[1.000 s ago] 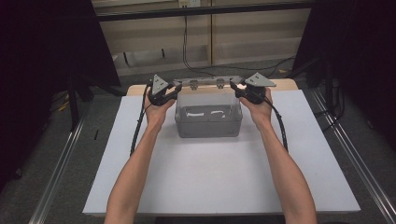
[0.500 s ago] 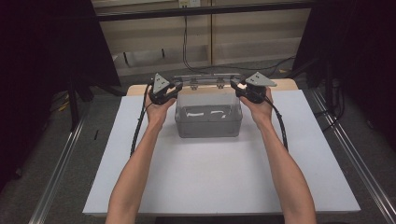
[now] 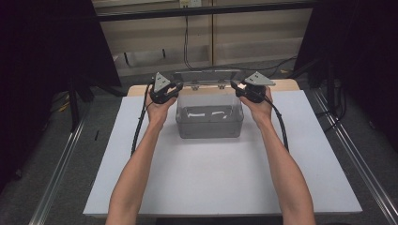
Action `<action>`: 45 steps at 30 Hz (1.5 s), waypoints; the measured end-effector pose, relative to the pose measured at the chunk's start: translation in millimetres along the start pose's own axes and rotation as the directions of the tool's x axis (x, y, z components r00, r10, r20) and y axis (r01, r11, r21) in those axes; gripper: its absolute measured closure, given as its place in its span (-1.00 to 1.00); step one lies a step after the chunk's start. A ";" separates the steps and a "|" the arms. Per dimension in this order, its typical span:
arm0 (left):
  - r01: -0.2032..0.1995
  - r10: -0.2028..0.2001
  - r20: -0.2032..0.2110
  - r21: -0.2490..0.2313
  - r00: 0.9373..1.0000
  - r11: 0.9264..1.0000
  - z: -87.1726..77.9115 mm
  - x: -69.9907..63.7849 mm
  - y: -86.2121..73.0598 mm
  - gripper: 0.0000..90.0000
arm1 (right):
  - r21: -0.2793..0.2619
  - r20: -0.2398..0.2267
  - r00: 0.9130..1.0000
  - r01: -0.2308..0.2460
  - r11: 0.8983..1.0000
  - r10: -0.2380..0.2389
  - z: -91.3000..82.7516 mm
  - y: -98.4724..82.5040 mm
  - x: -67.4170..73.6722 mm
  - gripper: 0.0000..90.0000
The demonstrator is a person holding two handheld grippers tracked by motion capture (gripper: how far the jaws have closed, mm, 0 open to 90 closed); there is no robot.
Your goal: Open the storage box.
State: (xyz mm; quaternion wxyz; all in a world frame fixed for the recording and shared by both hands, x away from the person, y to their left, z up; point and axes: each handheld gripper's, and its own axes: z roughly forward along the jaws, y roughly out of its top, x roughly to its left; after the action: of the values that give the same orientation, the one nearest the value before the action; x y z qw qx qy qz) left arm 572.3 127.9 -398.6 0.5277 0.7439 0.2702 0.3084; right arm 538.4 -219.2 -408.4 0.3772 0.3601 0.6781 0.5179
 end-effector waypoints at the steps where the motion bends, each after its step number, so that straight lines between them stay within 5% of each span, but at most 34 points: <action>1: 0.005 -0.005 -0.002 -0.003 1.000 1.000 0.4 -0.1 0.4 0.62 | 0.000 0.000 1.000 -0.002 1.000 0.002 0.5 -0.2 -0.4 0.37; 11: -0.019 0.020 -0.001 0.020 1.000 1.000 1.6 2.2 4.0 0.66 | 0.007 -0.015 0.999 -0.042 0.999 0.042 4.2 -4.1 -5.5 0.44; 45: 0.032 -0.032 -0.010 -0.003 0.999 0.999 13.5 10.6 3.7 0.71 | 0.009 -0.007 0.997 -0.078 0.997 0.078 14.9 0.8 -13.7 0.54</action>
State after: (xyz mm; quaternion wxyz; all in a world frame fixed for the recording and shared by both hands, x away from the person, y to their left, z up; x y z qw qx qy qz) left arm 589.7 126.1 -396.6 0.5321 0.7373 0.2844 0.3039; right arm 557.9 -224.7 -408.4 0.3524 0.3862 0.6672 0.5306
